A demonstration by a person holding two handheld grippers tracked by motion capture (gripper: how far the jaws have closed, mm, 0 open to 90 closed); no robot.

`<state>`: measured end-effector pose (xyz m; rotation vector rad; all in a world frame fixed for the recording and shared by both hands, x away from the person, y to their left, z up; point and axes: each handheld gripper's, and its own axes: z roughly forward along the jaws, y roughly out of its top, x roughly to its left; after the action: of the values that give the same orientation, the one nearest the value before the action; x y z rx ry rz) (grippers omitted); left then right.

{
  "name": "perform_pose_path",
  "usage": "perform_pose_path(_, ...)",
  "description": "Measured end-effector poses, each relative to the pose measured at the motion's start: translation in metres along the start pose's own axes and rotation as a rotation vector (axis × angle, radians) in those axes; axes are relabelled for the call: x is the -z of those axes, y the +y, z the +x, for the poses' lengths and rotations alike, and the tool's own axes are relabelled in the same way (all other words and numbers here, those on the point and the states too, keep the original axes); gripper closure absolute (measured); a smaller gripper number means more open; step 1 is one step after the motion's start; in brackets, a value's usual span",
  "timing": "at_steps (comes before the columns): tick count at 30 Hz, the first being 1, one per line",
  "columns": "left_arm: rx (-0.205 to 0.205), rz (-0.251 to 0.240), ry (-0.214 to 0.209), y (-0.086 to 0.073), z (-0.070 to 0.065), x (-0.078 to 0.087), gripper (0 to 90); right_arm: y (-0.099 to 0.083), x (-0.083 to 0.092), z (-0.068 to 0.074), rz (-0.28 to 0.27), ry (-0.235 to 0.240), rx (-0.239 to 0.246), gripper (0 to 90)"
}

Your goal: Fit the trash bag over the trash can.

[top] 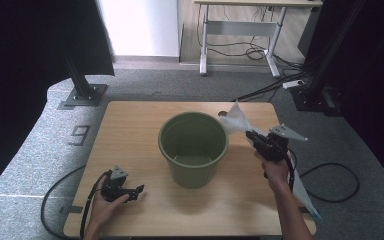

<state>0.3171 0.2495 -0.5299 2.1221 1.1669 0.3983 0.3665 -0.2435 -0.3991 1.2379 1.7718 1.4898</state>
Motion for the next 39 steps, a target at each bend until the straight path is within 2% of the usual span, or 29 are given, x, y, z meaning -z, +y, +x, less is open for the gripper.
perform_pose_path(8, 0.003, 0.000, 0.003, 0.000, 0.001, 0.000, 14.3, 0.047, 0.029, 0.010, -0.124, 0.002, 0.023, 88.6)
perform_pose_path(14, 0.002, 0.002, 0.003, 0.000, 0.001, 0.000, 14.3, 0.069, 0.047, 0.027, -0.205, 0.027, 0.052, 88.6)
perform_pose_path(17, 0.003, 0.000, 0.004, 0.000, 0.001, 0.000, 14.3, 0.078, 0.054, 0.037, -0.237, 0.056, 0.066, 88.6)
perform_pose_path(19, 0.003, 0.000, 0.005, 0.000, 0.001, 0.000, 14.3, 0.082, 0.057, 0.048, -0.251, 0.100, 0.092, 88.6)
perform_pose_path(21, 0.004, -0.001, 0.005, 0.000, 0.001, 0.001, 14.3, 0.081, 0.058, 0.057, -0.247, 0.120, 0.133, 88.6)
perform_pose_path(25, 0.006, -0.005, 0.008, 0.000, 0.002, 0.001, 14.3, 0.072, 0.056, 0.073, -0.219, 0.173, 0.169, 88.6)
perform_pose_path(35, 0.003, 0.004, 0.007, -0.001, 0.001, 0.000, 14.3, 0.024, 0.019, 0.092, -0.030, 0.274, 0.176, 88.4)
perform_pose_path(39, 0.004, 0.001, 0.006, -0.001, 0.002, 0.000, 14.3, 0.006, 0.011, 0.096, 0.023, 0.294, 0.191, 88.4)
